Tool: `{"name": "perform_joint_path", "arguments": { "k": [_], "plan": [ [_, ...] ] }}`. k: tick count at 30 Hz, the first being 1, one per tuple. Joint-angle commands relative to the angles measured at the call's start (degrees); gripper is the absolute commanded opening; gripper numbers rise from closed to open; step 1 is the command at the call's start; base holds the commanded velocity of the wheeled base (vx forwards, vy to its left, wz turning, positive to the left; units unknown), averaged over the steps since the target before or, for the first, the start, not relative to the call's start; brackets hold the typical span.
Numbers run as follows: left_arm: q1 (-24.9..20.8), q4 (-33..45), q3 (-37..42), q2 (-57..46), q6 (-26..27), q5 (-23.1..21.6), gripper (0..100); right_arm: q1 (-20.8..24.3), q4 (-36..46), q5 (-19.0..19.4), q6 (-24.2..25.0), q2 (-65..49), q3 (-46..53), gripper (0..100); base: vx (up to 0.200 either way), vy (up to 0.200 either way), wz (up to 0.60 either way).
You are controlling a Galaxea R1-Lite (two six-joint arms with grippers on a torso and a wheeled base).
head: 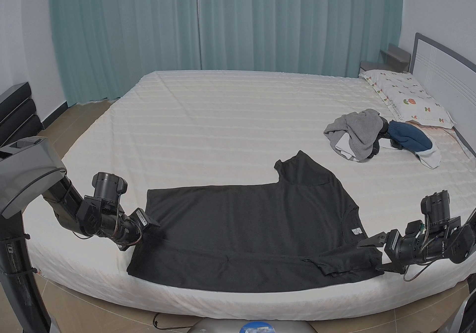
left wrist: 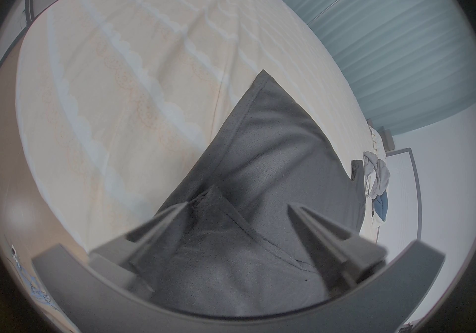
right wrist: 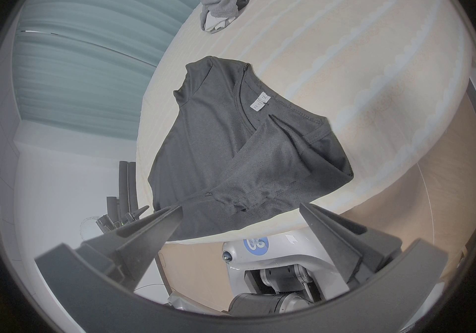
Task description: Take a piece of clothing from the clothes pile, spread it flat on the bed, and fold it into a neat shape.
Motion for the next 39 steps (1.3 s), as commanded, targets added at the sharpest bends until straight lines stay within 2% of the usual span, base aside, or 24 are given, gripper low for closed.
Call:
{"name": "perform_joint_path", "arguments": {
  "k": [1,6,7,10,23,25,27,31,39],
  "plan": [
    [0.0,0.1,0.8,-0.4,0.0,0.1,0,-0.1,0.0,-0.1,0.0,0.0,0.0,100,0.0,0.0,0.0],
    [0.0,0.1,2.5,-0.9,0.0,1.2,0,-1.5,0.0,-0.2,0.0,-0.1,-0.6,100,0.0,0.0,0.0],
    [0.1,0.1,3.5,-1.7,0.0,2.9,0,-2.1,0.0,-0.3,0.0,0.0,-0.7,100,0.0,0.0,0.0],
    [0.1,0.2,4.3,-3.1,0.0,3.8,0,-2.1,0.0,-0.5,-0.3,-0.1,-1.1,100,0.0,0.0,0.0],
    [1.5,0.1,6.3,-4.6,-0.1,4.2,0,-2.2,-5.6,-2.6,-1.7,6.0,-3.1,100,0.0,0.0,0.0],
    [1.5,-0.1,6.3,-4.4,-0.2,4.2,0,-2.9,-8.4,-3.5,-5.9,10.5,-3.9,100,0.0,0.0,0.0],
    [1.5,-0.1,6.3,-4.4,-0.2,4.1,0,-2.9,-9.5,-3.6,-8.1,12.8,-4.4,100,0.0,0.0,0.0],
    [1.5,-0.1,6.3,-4.4,-0.3,4.1,0,-2.9,-11.5,-3.6,-9.8,16.6,-6.6,100,0.0,0.0,0.0],
    [1.4,-0.2,6.3,-4.4,-0.3,4.0,0,-3.0,-12.8,-2.9,-16.1,21.6,-10.4,100,0.0,0.0,0.0]
  ]
}}
